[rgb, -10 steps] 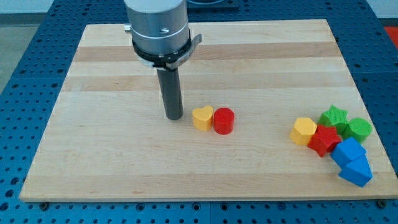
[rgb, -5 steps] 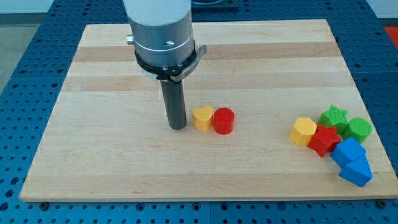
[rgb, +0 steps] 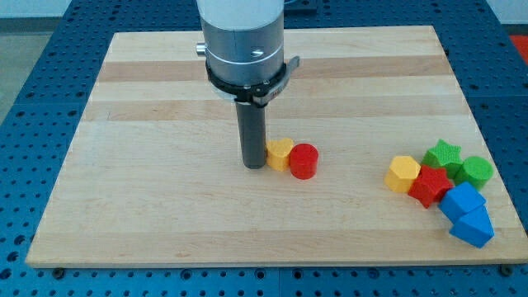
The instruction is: Push yellow heart above red circle
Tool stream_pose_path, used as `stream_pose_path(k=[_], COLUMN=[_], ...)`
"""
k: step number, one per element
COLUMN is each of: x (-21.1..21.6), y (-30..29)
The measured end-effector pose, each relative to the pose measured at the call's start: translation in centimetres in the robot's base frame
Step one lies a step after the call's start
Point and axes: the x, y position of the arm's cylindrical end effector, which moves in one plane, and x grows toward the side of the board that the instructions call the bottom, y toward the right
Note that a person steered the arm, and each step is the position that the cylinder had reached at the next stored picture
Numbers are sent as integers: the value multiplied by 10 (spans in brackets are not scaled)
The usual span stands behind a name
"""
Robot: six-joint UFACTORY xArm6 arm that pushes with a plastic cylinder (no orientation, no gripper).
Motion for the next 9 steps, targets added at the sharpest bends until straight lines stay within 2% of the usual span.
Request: stream_pose_path(k=[9], x=[-5], y=[51])
